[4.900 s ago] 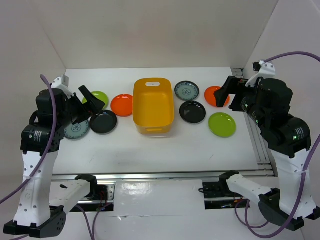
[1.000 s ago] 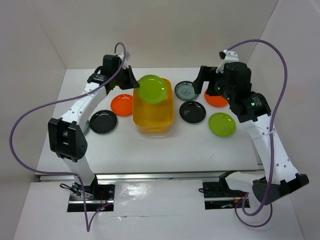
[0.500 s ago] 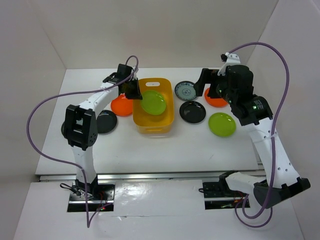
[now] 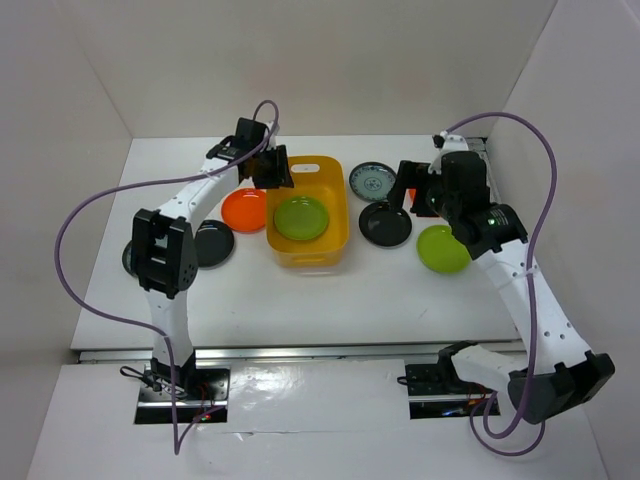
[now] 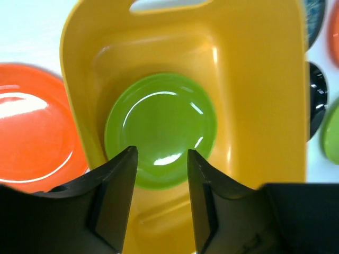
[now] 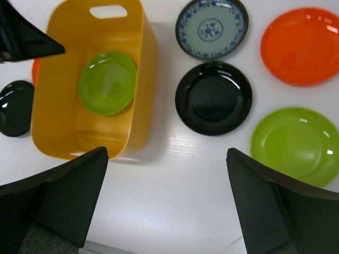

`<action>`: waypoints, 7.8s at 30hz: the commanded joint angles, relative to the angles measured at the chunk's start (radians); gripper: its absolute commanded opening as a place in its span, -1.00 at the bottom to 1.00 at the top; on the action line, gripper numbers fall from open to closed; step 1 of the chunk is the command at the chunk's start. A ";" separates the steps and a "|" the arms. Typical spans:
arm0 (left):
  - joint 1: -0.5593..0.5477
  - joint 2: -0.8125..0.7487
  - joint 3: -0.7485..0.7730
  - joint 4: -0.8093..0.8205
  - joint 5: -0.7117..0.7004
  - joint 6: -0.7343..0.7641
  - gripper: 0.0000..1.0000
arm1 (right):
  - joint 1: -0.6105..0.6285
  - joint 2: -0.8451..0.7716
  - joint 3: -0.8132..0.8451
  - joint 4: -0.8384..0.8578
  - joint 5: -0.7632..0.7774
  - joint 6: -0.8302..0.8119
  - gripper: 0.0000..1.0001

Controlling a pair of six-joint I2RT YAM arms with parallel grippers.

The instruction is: Place the plates into the plastic bin on the countertop

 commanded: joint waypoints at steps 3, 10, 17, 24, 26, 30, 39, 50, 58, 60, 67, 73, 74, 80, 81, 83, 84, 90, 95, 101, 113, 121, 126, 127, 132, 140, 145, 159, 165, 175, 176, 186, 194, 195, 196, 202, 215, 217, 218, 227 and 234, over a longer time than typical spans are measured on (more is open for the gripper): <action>-0.042 -0.044 0.124 -0.022 0.049 -0.001 0.99 | -0.059 -0.059 -0.131 0.029 0.192 0.163 1.00; -0.192 -0.195 0.191 -0.119 0.009 0.008 1.00 | -0.329 -0.083 -0.415 0.031 0.133 0.297 1.00; -0.212 -0.319 0.112 -0.194 0.020 -0.069 1.00 | -0.449 -0.053 -0.585 0.120 0.148 0.317 1.00; -0.232 -0.506 -0.157 -0.154 -0.039 -0.109 1.00 | -0.551 0.019 -0.662 0.287 0.113 0.318 0.96; -0.241 -0.537 -0.200 -0.140 -0.039 -0.109 1.00 | -0.578 0.033 -0.673 0.352 0.088 0.318 0.93; -0.241 -0.558 -0.221 -0.116 -0.016 -0.109 1.00 | -0.587 0.079 -0.693 0.453 0.074 0.309 0.91; -0.241 -0.606 -0.252 -0.116 -0.025 -0.109 1.00 | -0.576 0.309 -0.693 0.536 0.126 0.338 0.45; -0.241 -0.633 -0.270 -0.116 -0.059 -0.100 1.00 | -0.555 0.283 -0.767 0.498 0.202 0.420 -0.35; -0.241 -0.606 -0.261 -0.148 -0.206 -0.123 1.00 | -0.555 0.311 -0.705 0.409 0.289 0.462 -1.00; -0.241 -0.597 -0.238 -0.160 -0.250 -0.123 1.00 | -0.555 0.271 -0.650 0.345 0.337 0.490 -1.00; -0.241 -0.538 -0.154 -0.209 -0.304 -0.123 1.00 | -0.535 0.161 -0.429 0.159 0.493 0.570 -1.00; -0.182 -0.486 -0.097 -0.247 -0.365 -0.167 1.00 | -0.428 0.027 -0.317 0.199 0.473 0.546 -1.00; -0.172 -0.486 -0.083 -0.261 -0.366 -0.178 1.00 | -0.405 0.006 -0.305 0.211 0.473 0.545 -1.00; -0.048 -0.390 -0.016 -0.352 -0.479 -0.288 1.00 | -0.212 0.048 -0.201 0.433 0.224 0.339 -1.00; -0.022 -0.373 0.019 -0.405 -0.497 -0.341 1.00 | -0.178 0.065 -0.192 0.511 0.184 0.303 -1.00; 0.068 -0.327 0.050 -0.435 -0.507 -0.376 1.00 | -0.090 0.110 -0.132 0.539 0.183 0.253 -1.00; 0.101 -0.315 0.081 -0.445 -0.493 -0.391 1.00 | -0.006 0.162 -0.109 0.556 0.183 0.195 -1.00; 0.288 -0.180 0.232 -0.455 -0.377 -0.353 1.00 | 0.148 0.484 0.198 0.474 0.108 0.076 -1.00; 0.337 -0.118 0.233 -0.392 -0.307 -0.256 1.00 | 0.168 0.670 0.324 0.437 0.087 0.042 -1.00; 0.397 -0.038 0.208 -0.315 -0.275 -0.235 1.00 | 0.199 0.816 0.424 0.360 0.073 -0.008 -1.00; 0.431 0.121 0.273 -0.240 -0.051 -0.091 1.00 | 0.238 0.846 0.414 0.347 0.061 -0.038 -0.99; 0.431 0.200 0.227 -0.222 -0.017 -0.060 1.00 | 0.257 0.837 0.355 0.396 0.061 -0.028 -0.69; 0.431 0.176 0.155 -0.162 0.022 -0.051 1.00 | 0.266 0.837 0.364 0.387 0.070 -0.028 -0.11; 0.431 0.176 0.155 -0.162 0.023 -0.041 1.00 | 0.266 0.837 0.373 0.387 0.061 -0.028 -0.07; 0.431 0.229 0.174 -0.151 0.067 -0.032 1.00 | 0.284 0.828 0.413 0.387 0.061 -0.037 0.52; 0.422 0.270 0.153 -0.131 0.076 -0.014 0.92 | 0.303 0.759 0.480 0.369 0.051 -0.038 1.00; 0.422 0.292 0.141 -0.108 0.090 0.005 0.72 | 0.303 0.707 0.480 0.369 0.042 -0.038 1.00; 0.403 0.259 -0.002 -0.034 0.112 0.015 0.29 | 0.251 0.607 0.393 0.384 0.012 -0.028 1.00; 0.383 0.279 0.036 -0.062 0.044 0.006 -0.09 | 0.231 0.557 0.356 0.403 -0.007 -0.010 1.00; 0.383 0.279 0.056 -0.093 -0.049 -0.015 -1.00 | 0.177 0.527 0.313 0.403 -0.007 -0.001 1.00; 0.383 0.279 0.056 -0.106 -0.068 -0.015 -1.00 | 0.177 0.527 0.304 0.403 -0.016 0.008 1.00; 0.374 0.174 0.267 -0.251 -0.367 -0.133 -1.00 | 0.159 0.498 0.263 0.403 -0.034 0.009 1.00; 0.325 -0.164 0.148 -0.093 -0.248 -0.162 -1.00 | 0.127 0.480 0.252 0.412 -0.034 0.009 1.00; 0.313 -0.187 0.135 -0.093 -0.229 -0.162 -1.00 | 0.113 0.480 0.252 0.403 -0.034 0.009 1.00; 0.294 -0.210 0.125 -0.093 -0.229 -0.152 -1.00 | 0.101 0.480 0.261 0.391 -0.034 0.022 1.00; 0.091 -0.327 0.018 -0.093 -0.276 -0.152 -1.00 | 0.018 0.448 0.244 0.367 -0.045 0.036 1.00; -0.095 -0.104 0.085 -0.113 -0.376 -0.109 -1.00 | -0.021 0.366 0.128 0.378 -0.073 0.045 1.00; -0.105 -0.057 0.119 -0.128 -0.376 -0.109 -1.00 | -0.030 0.345 0.112 0.378 -0.073 0.045 1.00; -0.105 -0.043 0.151 -0.140 -0.376 -0.109 -1.00 | -0.030 0.345 0.100 0.378 -0.073 0.045 1.00; -0.123 0.023 0.141 -0.179 -0.358 -0.118 -0.56 | -0.070 0.294 0.045 0.378 -0.082 0.045 1.00; -0.132 0.003 0.222 -0.179 -0.223 -0.109 0.39 | -0.127 0.262 -0.021 0.378 -0.071 0.070 1.00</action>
